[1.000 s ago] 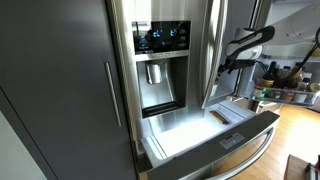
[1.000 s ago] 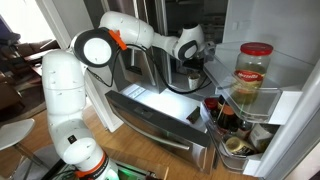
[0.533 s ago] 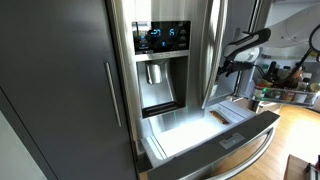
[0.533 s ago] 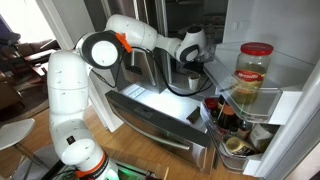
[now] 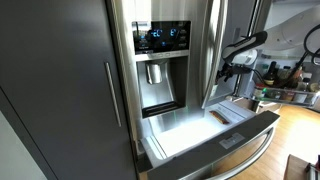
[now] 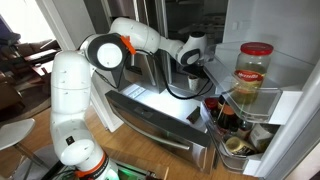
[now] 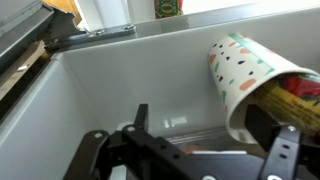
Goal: Take the candy bar out of the cup
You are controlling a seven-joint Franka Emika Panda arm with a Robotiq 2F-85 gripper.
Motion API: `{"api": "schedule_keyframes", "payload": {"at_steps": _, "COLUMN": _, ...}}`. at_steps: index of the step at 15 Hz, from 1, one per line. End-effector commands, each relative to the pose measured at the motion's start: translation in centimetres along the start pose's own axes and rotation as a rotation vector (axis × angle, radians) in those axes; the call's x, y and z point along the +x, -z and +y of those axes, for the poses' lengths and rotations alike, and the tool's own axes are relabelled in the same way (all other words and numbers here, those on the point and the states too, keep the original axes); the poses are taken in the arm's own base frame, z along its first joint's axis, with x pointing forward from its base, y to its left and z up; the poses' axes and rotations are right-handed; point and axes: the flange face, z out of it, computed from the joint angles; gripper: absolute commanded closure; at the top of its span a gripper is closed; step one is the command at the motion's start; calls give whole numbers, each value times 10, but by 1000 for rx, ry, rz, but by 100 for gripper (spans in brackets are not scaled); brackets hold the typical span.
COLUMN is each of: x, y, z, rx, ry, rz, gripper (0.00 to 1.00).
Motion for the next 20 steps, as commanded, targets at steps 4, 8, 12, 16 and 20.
{"api": "schedule_keyframes", "payload": {"at_steps": 4, "x": 5, "y": -6, "z": 6, "rx": 54, "ry": -17, "rz": -25, "gripper": 44}}
{"api": "schedule_keyframes", "payload": {"at_steps": 8, "x": 5, "y": -8, "z": 7, "rx": 71, "ry": -28, "rz": -36, "gripper": 76}}
{"api": "schedule_keyframes", "payload": {"at_steps": 12, "x": 3, "y": -14, "z": 5, "rx": 86, "ry": -52, "rz": -35, "gripper": 100}}
{"api": "schedule_keyframes", "payload": {"at_steps": 16, "x": 0, "y": 0, "z": -2, "rx": 96, "ry": -44, "rz": -37, "gripper": 99}}
{"api": "schedule_keyframes", "payload": {"at_steps": 20, "x": -10, "y": 14, "z": -11, "rx": 111, "ry": -13, "rz": -76, "gripper": 99}}
